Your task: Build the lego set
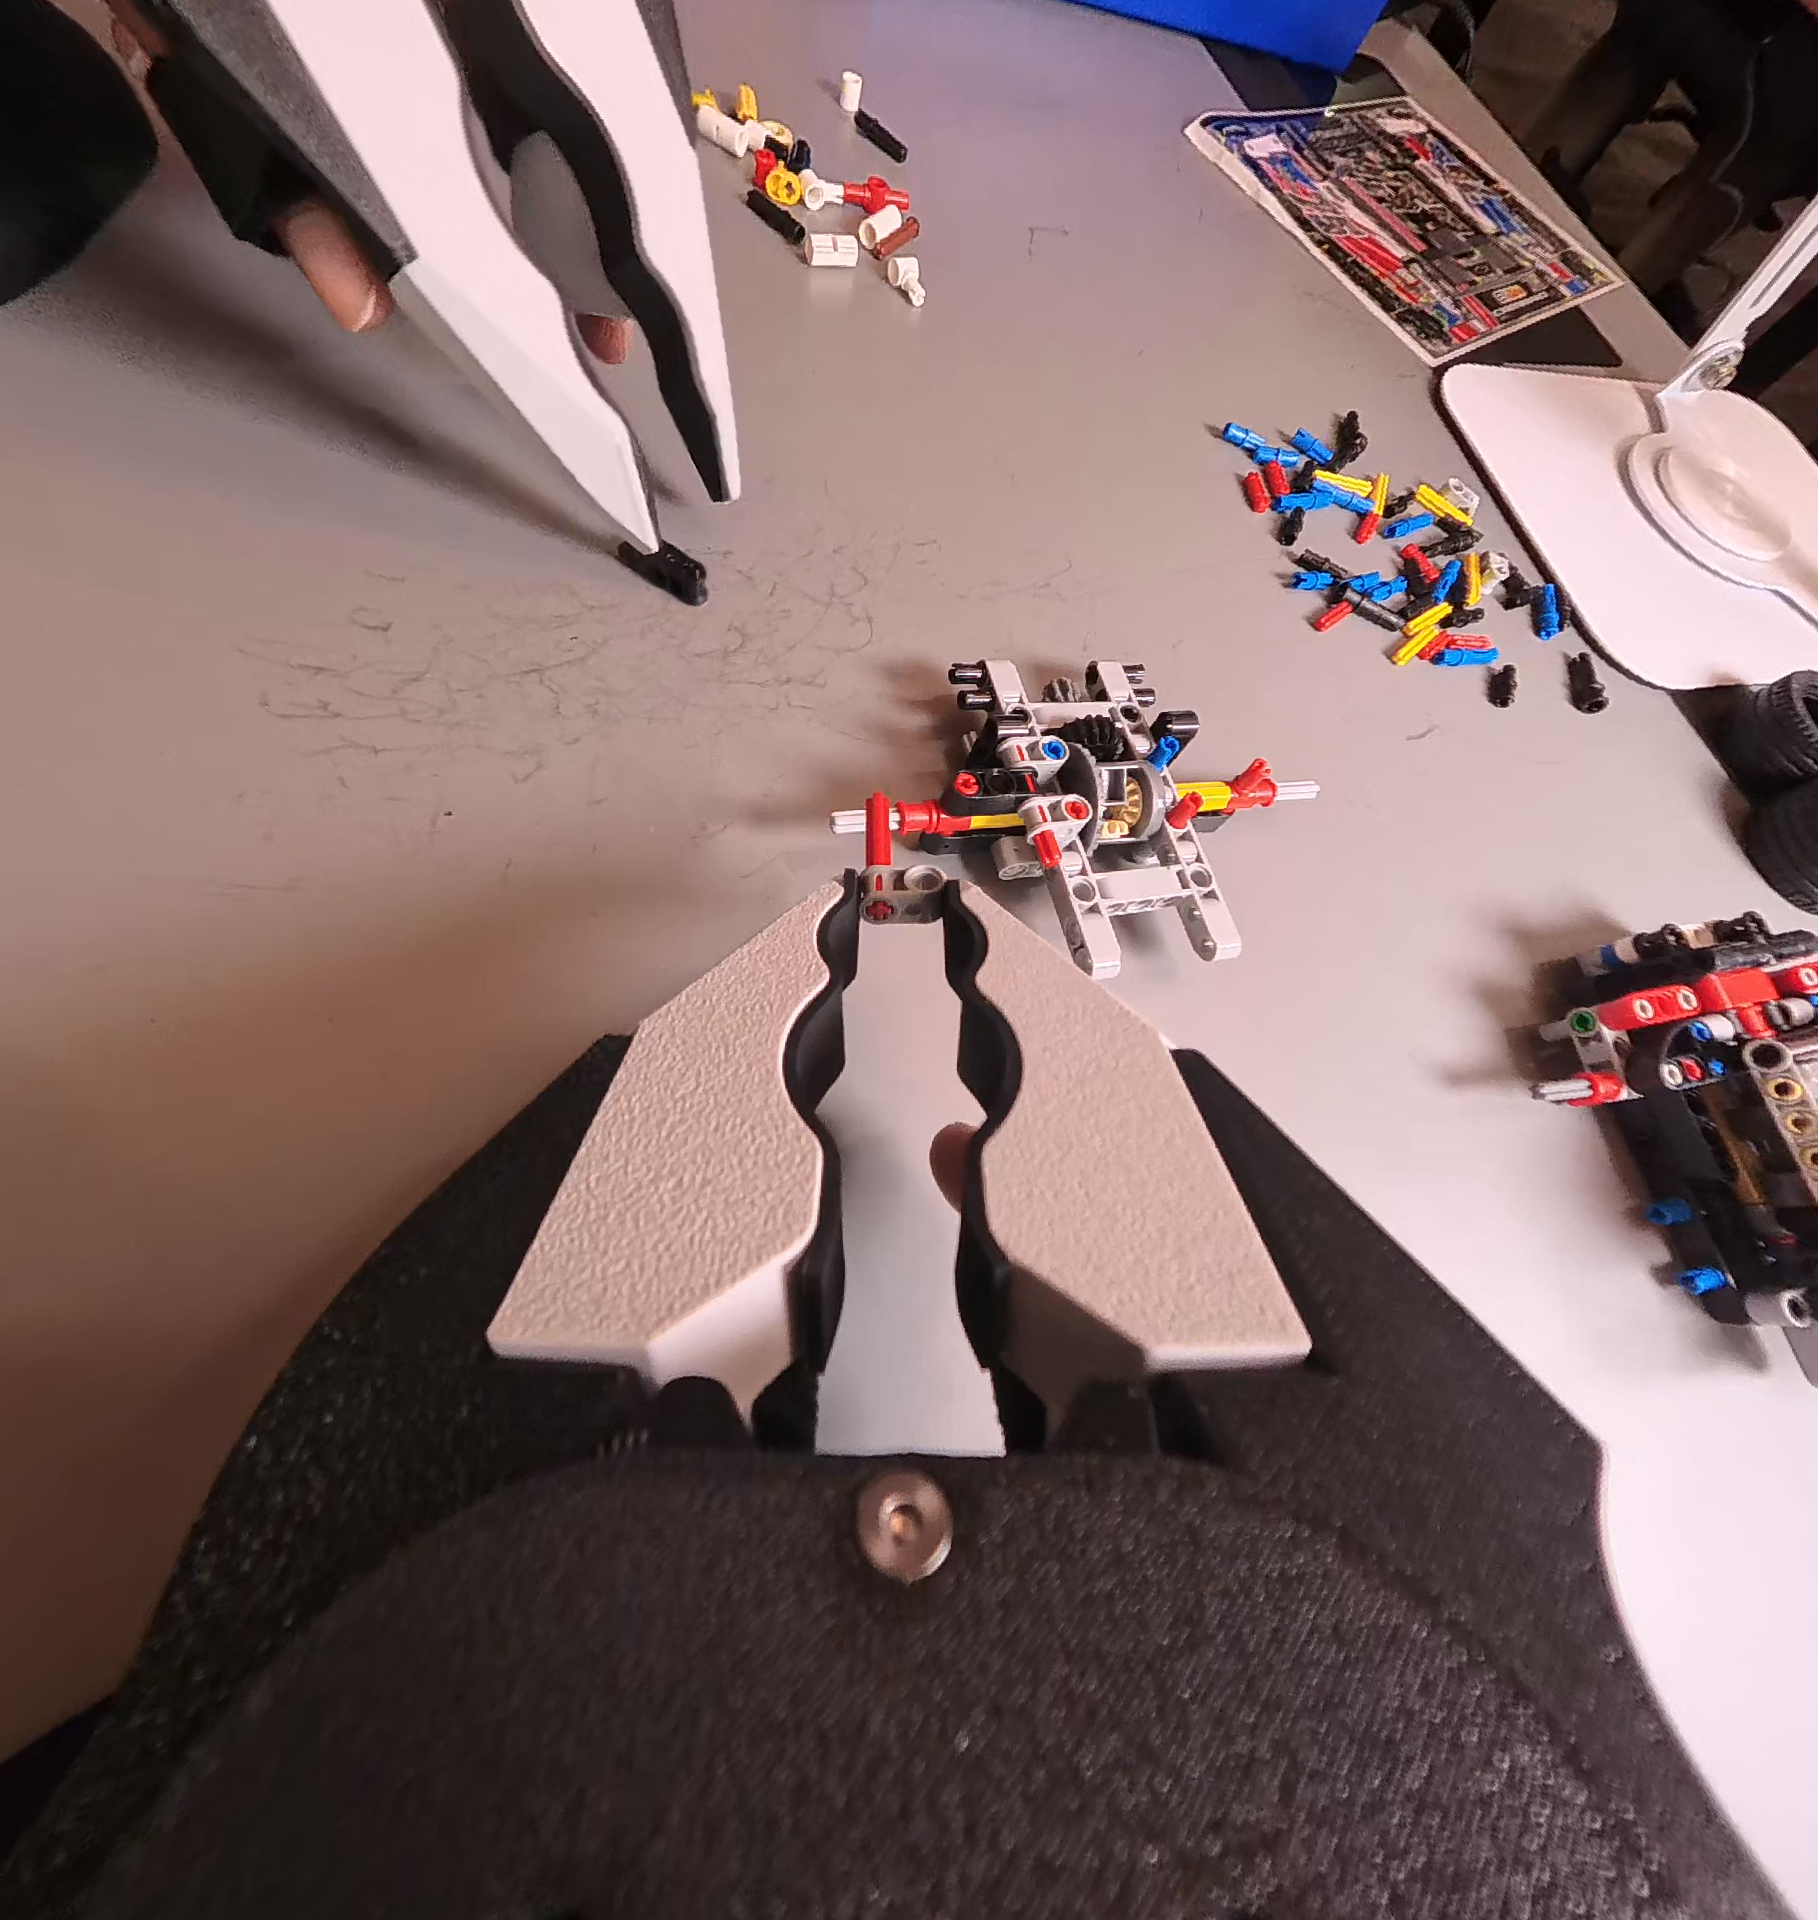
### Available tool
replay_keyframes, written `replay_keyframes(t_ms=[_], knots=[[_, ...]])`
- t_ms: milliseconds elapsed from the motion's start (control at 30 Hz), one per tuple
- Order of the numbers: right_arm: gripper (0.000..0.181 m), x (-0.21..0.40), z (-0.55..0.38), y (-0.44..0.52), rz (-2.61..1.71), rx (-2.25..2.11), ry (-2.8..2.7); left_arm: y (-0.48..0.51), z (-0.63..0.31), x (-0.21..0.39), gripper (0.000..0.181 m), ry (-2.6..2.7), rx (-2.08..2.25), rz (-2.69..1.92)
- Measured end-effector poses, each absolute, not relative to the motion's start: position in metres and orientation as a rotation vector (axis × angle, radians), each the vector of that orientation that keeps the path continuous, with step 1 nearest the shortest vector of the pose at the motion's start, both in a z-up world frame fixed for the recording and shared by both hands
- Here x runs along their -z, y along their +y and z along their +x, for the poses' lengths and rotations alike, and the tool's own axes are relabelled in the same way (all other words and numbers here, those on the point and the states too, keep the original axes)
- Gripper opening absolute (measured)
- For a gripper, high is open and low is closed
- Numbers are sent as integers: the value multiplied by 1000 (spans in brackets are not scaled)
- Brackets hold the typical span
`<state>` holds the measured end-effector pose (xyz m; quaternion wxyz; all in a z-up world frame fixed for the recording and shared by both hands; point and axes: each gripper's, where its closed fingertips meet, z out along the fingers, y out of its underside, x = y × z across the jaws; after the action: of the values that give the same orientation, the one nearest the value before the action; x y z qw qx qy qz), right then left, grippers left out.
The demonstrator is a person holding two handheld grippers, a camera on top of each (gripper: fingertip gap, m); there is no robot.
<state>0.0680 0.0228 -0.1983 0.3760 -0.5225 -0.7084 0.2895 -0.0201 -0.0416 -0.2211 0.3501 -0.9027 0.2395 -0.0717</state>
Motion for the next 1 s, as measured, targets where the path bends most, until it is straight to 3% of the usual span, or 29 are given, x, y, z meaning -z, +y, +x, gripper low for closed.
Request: replay_keyframes(t_ms=[33,167,1000], knots=[[14,198,68,23,-1336,-740,-1812,-42,-18,221,19,649,161,-2330],[14,197,68,23,-1331,-735,-1811,-50,-7,226,26,777,104,-2316],[14,196,69,23,-1322,-732,-1809,-8,-41,220,22,456,257,-2262]])
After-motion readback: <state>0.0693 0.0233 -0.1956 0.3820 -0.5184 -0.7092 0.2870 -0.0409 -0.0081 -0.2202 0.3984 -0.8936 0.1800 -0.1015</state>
